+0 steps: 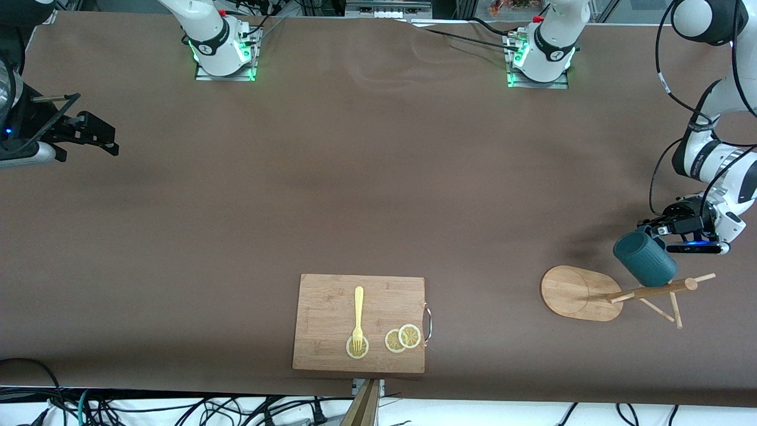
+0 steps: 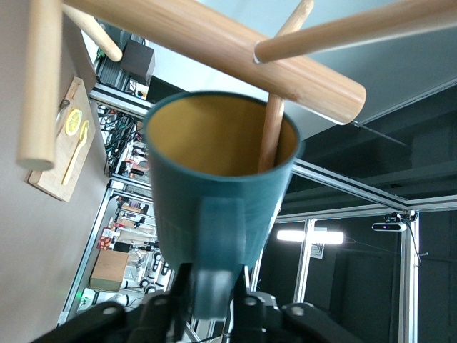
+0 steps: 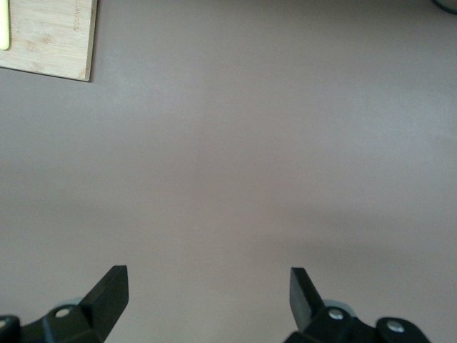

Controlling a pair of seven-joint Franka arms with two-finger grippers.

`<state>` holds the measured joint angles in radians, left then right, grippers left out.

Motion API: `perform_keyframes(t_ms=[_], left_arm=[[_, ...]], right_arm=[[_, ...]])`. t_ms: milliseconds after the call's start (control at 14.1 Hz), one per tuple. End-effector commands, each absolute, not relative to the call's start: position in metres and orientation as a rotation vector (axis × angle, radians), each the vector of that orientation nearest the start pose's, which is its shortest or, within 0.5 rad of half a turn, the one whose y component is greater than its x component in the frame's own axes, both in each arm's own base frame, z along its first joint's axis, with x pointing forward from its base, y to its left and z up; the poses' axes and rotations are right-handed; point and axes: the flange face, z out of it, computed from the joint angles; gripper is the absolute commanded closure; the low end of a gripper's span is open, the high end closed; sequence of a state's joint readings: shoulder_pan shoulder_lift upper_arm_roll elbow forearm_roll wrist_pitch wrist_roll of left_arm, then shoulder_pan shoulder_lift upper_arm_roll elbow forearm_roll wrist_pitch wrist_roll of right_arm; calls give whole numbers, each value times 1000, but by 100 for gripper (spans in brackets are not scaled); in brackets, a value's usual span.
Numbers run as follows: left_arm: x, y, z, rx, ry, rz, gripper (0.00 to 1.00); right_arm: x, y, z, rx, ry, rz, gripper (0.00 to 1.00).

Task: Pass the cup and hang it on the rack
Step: 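Open the left gripper and pull it back from the mug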

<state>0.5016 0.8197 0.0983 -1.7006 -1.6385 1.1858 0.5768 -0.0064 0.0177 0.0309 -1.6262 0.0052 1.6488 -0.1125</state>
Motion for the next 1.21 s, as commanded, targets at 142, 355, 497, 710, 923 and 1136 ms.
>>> perform_keyframes(t_ms=[142, 355, 497, 710, 923, 1136], left_arm=[[577, 232, 182, 1231, 419, 75, 0], [566, 236, 183, 1286, 399, 17, 0], [551, 242, 185, 1359, 372, -65, 0], [538, 247, 217, 1515, 301, -167, 0], [524, 249, 266, 1724, 195, -293, 0], [529, 235, 317, 1972, 62, -398, 0]], right_arm=[[564, 17, 599, -3129, -213, -8, 0], [564, 17, 599, -3129, -213, -8, 0], [564, 17, 599, -3129, -213, -8, 0], [564, 17, 599, -3129, -213, -8, 0], [564, 17, 599, -3129, -213, -8, 0], [563, 17, 599, -3129, -213, -5, 0]])
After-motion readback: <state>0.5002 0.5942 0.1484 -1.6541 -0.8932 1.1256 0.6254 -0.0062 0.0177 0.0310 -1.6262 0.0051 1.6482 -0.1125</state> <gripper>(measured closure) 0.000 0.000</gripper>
